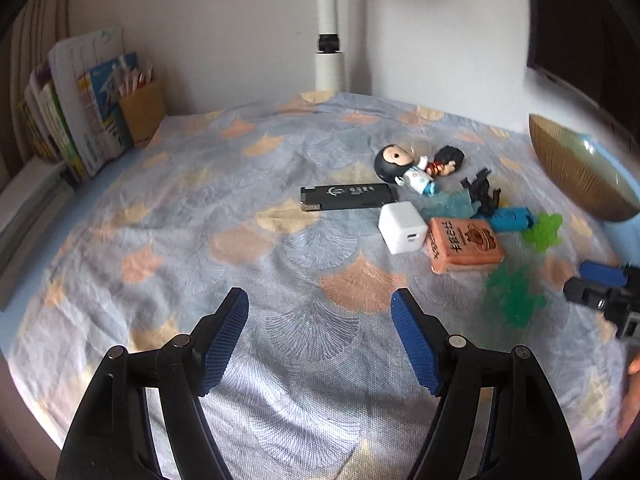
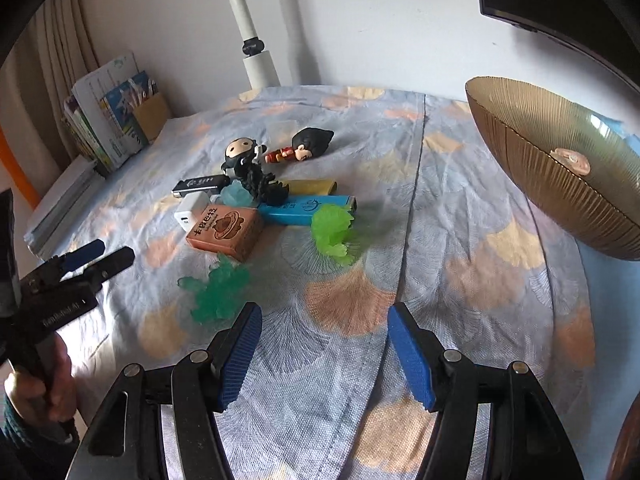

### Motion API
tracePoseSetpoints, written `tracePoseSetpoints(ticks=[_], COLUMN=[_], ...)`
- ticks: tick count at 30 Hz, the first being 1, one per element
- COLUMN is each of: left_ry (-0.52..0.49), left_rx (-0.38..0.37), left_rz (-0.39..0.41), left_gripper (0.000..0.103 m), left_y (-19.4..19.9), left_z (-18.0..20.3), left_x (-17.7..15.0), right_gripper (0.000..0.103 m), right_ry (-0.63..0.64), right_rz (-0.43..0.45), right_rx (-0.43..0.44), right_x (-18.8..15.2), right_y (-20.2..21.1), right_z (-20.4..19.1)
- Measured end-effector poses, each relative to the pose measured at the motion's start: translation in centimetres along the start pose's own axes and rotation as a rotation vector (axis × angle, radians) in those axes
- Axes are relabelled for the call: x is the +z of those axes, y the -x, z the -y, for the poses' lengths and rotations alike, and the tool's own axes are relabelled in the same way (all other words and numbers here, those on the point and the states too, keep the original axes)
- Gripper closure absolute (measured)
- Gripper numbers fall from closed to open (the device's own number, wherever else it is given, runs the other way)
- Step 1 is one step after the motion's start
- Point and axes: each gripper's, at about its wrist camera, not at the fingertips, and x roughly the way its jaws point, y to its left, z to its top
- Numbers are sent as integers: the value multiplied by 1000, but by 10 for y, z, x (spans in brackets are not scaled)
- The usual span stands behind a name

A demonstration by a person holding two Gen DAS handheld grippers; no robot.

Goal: Organize rigid objects
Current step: 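Return both grippers to the objects on the bed, then grasp the green gummy figure with left gripper while right gripper grasps the lime toy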

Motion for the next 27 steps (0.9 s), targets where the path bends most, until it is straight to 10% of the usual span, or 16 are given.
tracePoseSetpoints(ticks=[12, 27], left_ry=[-4, 17], left_rx=[-382, -420], left_rz=[-54, -190], left_gripper=[31, 39], left_y=[29, -10], left_z=[44, 95], left_x=[5, 10], right_gripper=[39, 58], right_ry=[104, 172], right_rz=[-60, -113], right_rx=[-39, 1], right_x=[39, 51], right_y=[27, -34], right_z=[-5, -12])
